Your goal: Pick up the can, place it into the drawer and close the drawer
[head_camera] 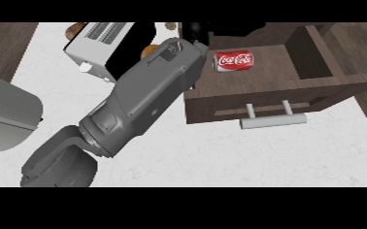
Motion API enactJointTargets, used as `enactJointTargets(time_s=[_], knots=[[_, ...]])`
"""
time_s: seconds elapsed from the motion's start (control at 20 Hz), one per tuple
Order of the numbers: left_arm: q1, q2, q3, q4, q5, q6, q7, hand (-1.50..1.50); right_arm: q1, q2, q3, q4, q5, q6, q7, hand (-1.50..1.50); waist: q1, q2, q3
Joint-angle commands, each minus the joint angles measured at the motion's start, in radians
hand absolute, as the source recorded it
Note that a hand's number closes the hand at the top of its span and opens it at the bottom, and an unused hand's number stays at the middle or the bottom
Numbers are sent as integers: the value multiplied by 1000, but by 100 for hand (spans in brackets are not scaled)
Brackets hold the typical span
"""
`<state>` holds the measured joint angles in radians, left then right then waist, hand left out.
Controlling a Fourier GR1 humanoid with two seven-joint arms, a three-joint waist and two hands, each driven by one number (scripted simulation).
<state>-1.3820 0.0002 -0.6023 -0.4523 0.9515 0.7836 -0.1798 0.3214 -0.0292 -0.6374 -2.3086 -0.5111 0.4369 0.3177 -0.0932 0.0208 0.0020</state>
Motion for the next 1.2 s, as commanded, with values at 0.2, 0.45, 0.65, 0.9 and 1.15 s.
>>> enactJointTargets(time_s=[0.2,0.45,0.65,0.9,1.15], knots=[[-6,0,10,-26,49,-7,-68,-150,-68,-64,-22,-82,242,62,-148,-150,21,1,-1],[-1,0,4,-24,78,-5,-131,-150,-113,-55,40,-117,336,78,-204,-150,17,3,-1],[-35,0,-13,-54,98,33,-113,-150,-189,-76,119,-116,505,68,-224,-150,41,-1,-1],[-43,0,-5,-60,108,31,-115,-150,-301,-85,259,-30,774,37,-259,-150,72,-2,-1],[-81,0,29,-9,94,-3,-82,-150,-408,-78,430,59,1023,-36,-264,-150,93,-4,-2]])
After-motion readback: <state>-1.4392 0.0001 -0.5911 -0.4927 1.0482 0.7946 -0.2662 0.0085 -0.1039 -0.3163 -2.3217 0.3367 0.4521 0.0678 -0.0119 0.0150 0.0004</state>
